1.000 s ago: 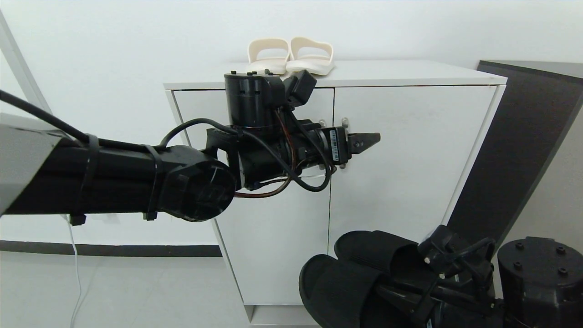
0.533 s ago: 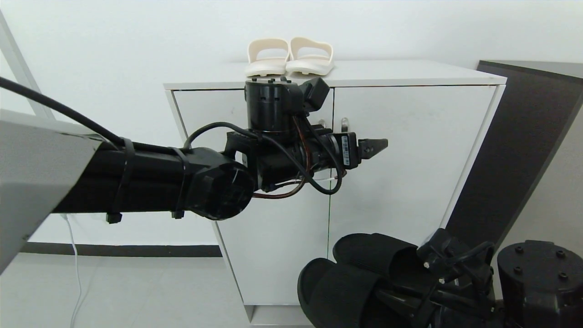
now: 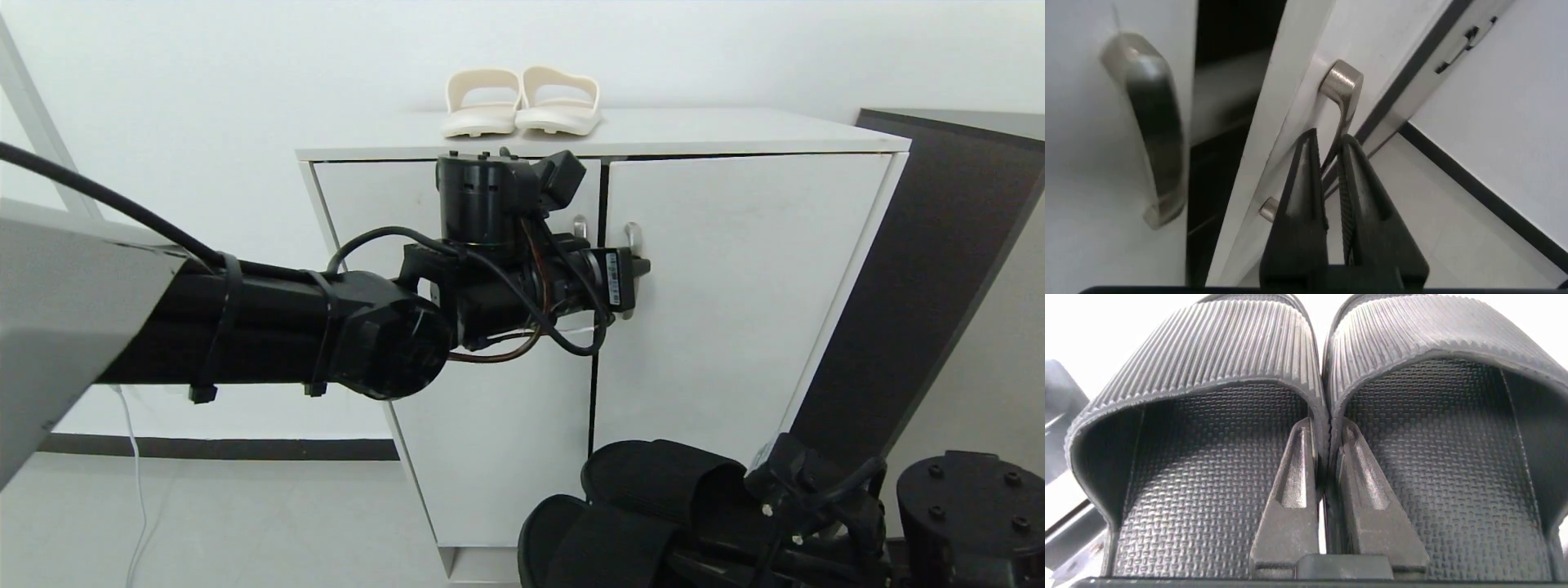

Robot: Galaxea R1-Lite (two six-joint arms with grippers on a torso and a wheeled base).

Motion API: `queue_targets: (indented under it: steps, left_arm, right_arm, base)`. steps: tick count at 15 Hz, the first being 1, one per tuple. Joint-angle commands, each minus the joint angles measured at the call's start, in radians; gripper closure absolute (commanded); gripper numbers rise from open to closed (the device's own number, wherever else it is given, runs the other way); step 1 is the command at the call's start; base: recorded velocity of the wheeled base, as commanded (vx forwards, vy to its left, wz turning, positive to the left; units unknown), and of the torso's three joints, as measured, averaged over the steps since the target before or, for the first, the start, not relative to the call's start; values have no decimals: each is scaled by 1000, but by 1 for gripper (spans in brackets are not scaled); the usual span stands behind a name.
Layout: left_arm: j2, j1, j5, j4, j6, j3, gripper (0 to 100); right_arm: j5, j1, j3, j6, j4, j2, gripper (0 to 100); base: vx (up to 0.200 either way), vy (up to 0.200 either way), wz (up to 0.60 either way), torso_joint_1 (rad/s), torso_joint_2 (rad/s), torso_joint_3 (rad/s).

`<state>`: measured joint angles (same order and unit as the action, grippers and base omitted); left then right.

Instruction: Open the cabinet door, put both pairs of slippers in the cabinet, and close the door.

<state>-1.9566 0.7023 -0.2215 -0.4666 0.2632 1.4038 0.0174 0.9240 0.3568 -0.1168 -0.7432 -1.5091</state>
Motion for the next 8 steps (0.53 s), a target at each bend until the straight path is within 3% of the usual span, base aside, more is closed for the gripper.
queue_targets:
  steps: [1, 8]
  left_arm:
    - [44, 0, -12, -1, 4, -39, 100]
    - [183, 43, -18, -10, 1, -201, 100]
  right_arm:
    - [-7, 4, -6, 0, 1, 9, 100]
    - [-28, 41, -29, 0, 2, 30, 100]
  base:
    - [0, 0, 0, 0, 0, 0]
    - [0, 0, 0, 0, 0, 0]
